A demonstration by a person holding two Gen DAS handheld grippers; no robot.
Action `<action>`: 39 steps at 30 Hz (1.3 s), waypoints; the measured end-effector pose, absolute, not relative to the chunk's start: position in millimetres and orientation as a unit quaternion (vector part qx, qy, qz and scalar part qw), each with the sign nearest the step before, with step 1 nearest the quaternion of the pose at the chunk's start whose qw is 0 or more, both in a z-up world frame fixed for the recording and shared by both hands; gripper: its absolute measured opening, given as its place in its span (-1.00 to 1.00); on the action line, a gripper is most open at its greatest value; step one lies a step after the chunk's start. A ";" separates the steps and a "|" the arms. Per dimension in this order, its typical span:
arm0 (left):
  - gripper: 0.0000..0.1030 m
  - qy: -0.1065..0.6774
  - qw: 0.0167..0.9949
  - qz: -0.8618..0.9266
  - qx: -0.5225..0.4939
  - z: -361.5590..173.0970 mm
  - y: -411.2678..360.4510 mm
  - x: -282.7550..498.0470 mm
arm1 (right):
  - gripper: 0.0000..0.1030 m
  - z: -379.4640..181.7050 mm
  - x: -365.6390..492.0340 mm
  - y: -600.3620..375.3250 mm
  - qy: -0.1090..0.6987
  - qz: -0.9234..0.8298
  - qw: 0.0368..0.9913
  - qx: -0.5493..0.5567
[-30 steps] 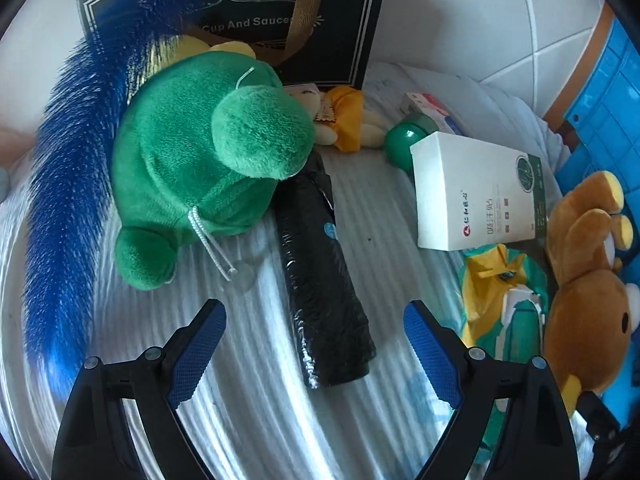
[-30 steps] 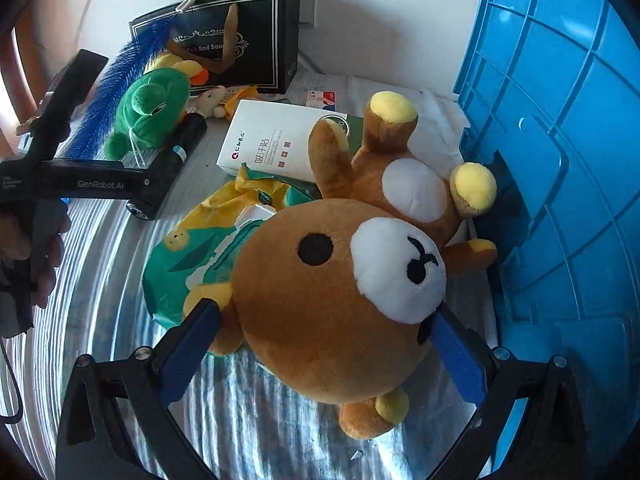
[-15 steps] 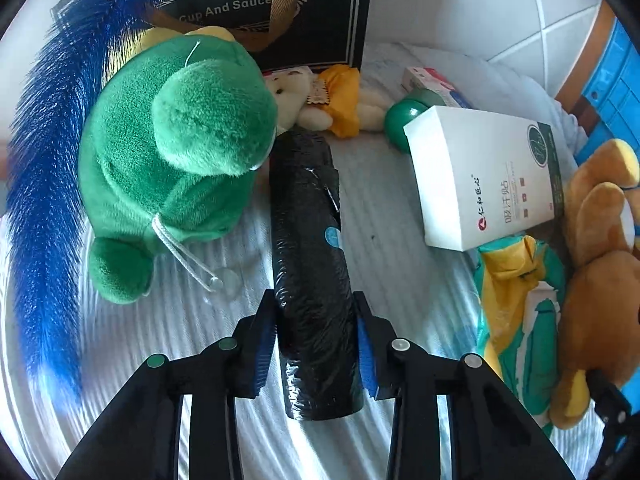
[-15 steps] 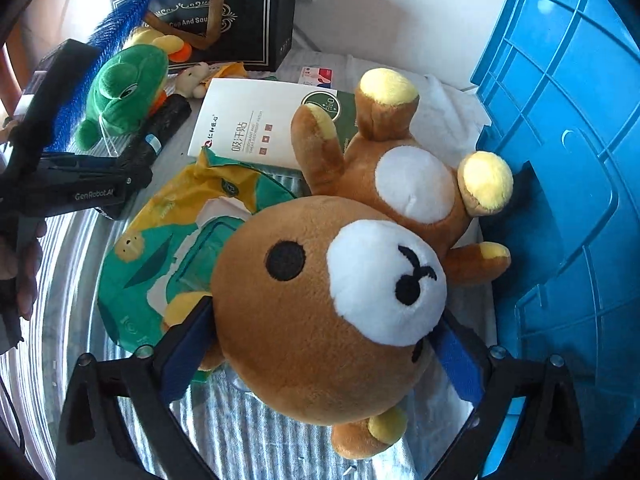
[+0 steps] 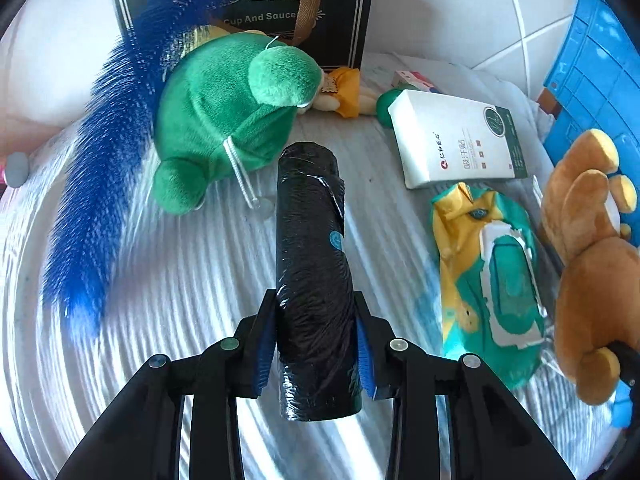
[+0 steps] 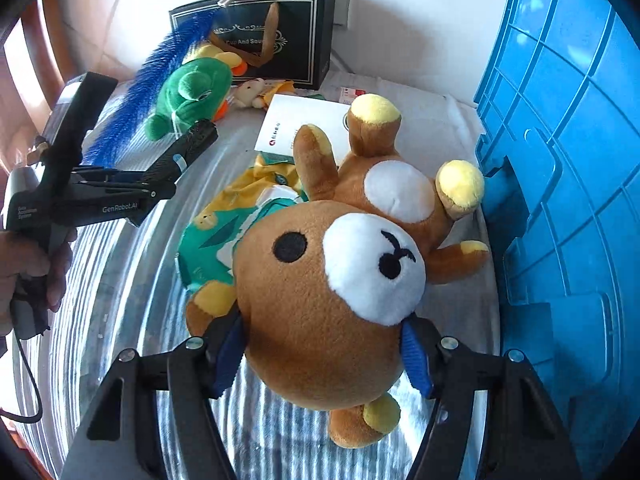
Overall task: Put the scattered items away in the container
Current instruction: 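Lift the bear plush and black umbrella and carry both over the crate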
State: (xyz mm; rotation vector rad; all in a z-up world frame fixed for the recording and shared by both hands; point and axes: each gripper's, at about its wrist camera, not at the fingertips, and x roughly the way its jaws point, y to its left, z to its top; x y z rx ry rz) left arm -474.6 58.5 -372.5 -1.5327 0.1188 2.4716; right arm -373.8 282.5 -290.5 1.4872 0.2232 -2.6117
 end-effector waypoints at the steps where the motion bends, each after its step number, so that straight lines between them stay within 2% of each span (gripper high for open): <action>1: -0.36 0.039 0.115 0.844 -0.522 -369.3 55.1 -467.2 | 0.27 -286.4 -366.8 280.6 0.075 -0.865 0.067 0.491; 14: -0.36 0.019 0.107 0.845 -0.524 -327.6 30.0 -369.0 | 0.28 -240.4 -286.0 270.3 0.096 -0.868 0.090 0.479; 28: -0.36 0.020 0.073 0.868 -0.490 -226.4 8.5 -257.8 | 0.29 -173.5 -211.5 228.5 0.107 -0.877 0.152 0.442; 39: -0.36 -0.002 0.035 0.897 -0.441 -156.4 -9.2 -201.6 | 0.30 -115.8 -181.1 210.8 0.111 -0.895 0.198 0.383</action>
